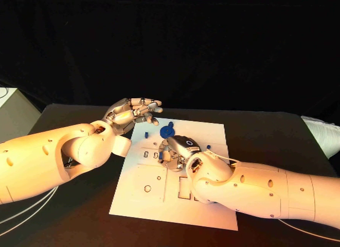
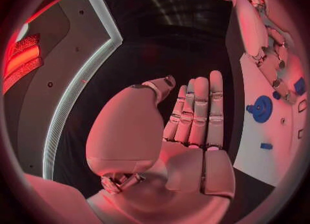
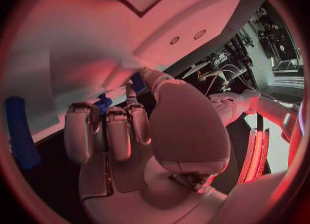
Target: Assemble the parts on the task board
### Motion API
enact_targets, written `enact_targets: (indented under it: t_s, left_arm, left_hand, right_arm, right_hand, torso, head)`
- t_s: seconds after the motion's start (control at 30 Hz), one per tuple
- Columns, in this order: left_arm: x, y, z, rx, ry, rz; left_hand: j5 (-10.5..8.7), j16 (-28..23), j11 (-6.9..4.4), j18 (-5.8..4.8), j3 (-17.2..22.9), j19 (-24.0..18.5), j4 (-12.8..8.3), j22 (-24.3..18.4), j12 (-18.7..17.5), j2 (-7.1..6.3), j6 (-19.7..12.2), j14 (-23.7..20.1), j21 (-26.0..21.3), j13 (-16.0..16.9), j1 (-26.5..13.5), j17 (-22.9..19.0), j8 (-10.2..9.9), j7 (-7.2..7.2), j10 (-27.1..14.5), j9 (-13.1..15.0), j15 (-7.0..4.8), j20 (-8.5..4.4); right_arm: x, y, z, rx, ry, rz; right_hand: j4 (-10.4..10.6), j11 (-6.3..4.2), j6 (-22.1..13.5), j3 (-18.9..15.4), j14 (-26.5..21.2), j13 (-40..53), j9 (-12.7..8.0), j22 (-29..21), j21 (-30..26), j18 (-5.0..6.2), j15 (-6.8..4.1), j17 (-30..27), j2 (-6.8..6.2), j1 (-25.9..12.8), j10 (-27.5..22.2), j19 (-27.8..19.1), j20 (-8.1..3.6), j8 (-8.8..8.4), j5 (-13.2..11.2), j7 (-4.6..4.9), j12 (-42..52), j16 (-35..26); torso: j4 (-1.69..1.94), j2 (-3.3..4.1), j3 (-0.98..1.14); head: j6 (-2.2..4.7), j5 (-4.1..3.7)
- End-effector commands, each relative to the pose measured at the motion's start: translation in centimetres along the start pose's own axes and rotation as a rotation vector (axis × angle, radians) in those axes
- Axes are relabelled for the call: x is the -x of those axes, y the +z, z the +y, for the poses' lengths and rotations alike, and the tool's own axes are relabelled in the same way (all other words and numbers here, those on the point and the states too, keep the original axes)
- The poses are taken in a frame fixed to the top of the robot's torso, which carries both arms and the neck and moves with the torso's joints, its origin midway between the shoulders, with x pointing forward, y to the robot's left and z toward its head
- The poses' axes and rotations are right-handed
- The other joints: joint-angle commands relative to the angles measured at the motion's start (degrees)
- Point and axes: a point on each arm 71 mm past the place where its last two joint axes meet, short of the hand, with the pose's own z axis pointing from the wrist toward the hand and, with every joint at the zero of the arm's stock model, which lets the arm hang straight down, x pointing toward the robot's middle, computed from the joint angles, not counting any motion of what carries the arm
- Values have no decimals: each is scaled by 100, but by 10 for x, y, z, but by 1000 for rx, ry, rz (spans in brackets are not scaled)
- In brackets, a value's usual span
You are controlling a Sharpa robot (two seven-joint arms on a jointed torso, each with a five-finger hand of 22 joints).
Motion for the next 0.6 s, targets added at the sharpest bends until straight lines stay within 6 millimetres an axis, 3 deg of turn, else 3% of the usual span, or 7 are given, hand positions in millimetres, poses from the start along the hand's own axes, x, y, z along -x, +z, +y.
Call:
enact_targets:
  t_s: [0.03, 0.23, 0.33, 0.37, 0.4, 0.5, 0.6]
  left_arm:
    - [-2, 0, 0, -4, -11, 19]
    - [-2, 1, 0, -3, -11, 20]
    - [-2, 1, 0, -3, -11, 18]
    - [-1, 1, 0, -4, -10, 15]
    - [0, 1, 0, -5, -7, 8]
    - [3, 1, 0, -5, 5, -12]
    - [10, 1, 0, -3, 24, -36]
  left_hand:
    - [-3, 36, 8, 74, 22, -33, 7, 10, 32, 17, -32, -26, 37, 8, -14, -5, 38, 37, -45, 9, 5, -4]
    - [-3, 36, 8, 74, 22, -33, 7, 10, 32, 17, -32, -26, 37, 8, -14, -5, 38, 37, -45, 9, 5, -4]
    - [-3, 36, 8, 74, 22, -33, 7, 10, 32, 17, -32, -26, 37, 8, -14, -5, 38, 37, -45, 9, 5, -4]
    - [-3, 36, 8, 74, 22, -33, 7, 10, 32, 17, -32, -26, 37, 8, -14, -5, 38, 37, -45, 9, 5, -4]
    - [-4, 40, 10, 74, 24, -43, 12, 14, 38, 16, -39, -29, 47, 13, -24, -15, 41, 38, -55, 13, 7, -2]
    - [-4, 41, 10, 74, 24, -44, 12, 15, 38, 15, -40, -30, 47, 13, -23, -15, 41, 38, -56, 13, 7, -2]
    - [-3, 42, 13, 75, 24, -51, 3, 19, 36, -2, -58, -35, 55, 14, -19, -23, 36, 42, -76, 13, 8, -1]
  right_arm:
    - [-2, 0, -1, 2, -5, 20]
    - [-1, 0, -2, 6, 13, 8]
    - [0, -1, -2, 12, 26, 1]
    - [0, -1, -1, 15, 31, -3]
    - [1, -2, 0, 20, 40, -9]
    - [3, -6, 2, 34, 61, -22]
    - [6, -12, 4, 63, 94, -24]
  right_hand:
    - [27, 7, -63, -1, 526, 701, -17, 801, -36, 8, 48, 1260, -18, -24, -68, 188, 34, -44, 4, 13, -56, -27]
    - [58, 90, -379, -125, 513, 209, -115, 703, -182, 38, 118, 1216, -93, -23, -590, 125, 97, -234, -47, 103, -636, -51]
    - [158, 153, -564, -617, 509, 81, -178, 685, -221, 46, 180, 1208, -50, 37, -717, 113, 153, -367, 171, 167, -752, -56]
    - [237, 176, -629, -990, 504, 15, -205, 678, -238, 49, 195, 1192, 9, 115, -777, 109, 176, -427, 170, 195, -803, -65]
    - [416, 212, -693, -1662, 496, -58, -249, 670, -265, 54, 229, 1164, 170, 385, -830, 104, 210, -526, 123, 232, -829, -80]
    - [430, 234, -732, -1939, 489, -117, -276, 644, -312, 64, 246, 1145, 204, 401, -877, 87, 226, -594, 61, 255, -856, -91]
    - [431, 238, -737, -1975, 488, -126, -280, 637, -324, 66, 249, 1140, 202, 398, -884, 83, 229, -604, 44, 258, -859, -94]
  torso:
    - [0, 2, 0]
    - [-1, 4, 3]
    - [-1, 3, 5]
    - [-2, 1, 5]
    - [-2, 0, 4]
    - [-5, -6, 7]
    - [-18, -28, 10]
  head:
    - [4, 0]
    - [11, 15]
    - [12, 7]
    - [11, 9]
    - [12, 12]
    - [30, 17]
    - [42, -4]
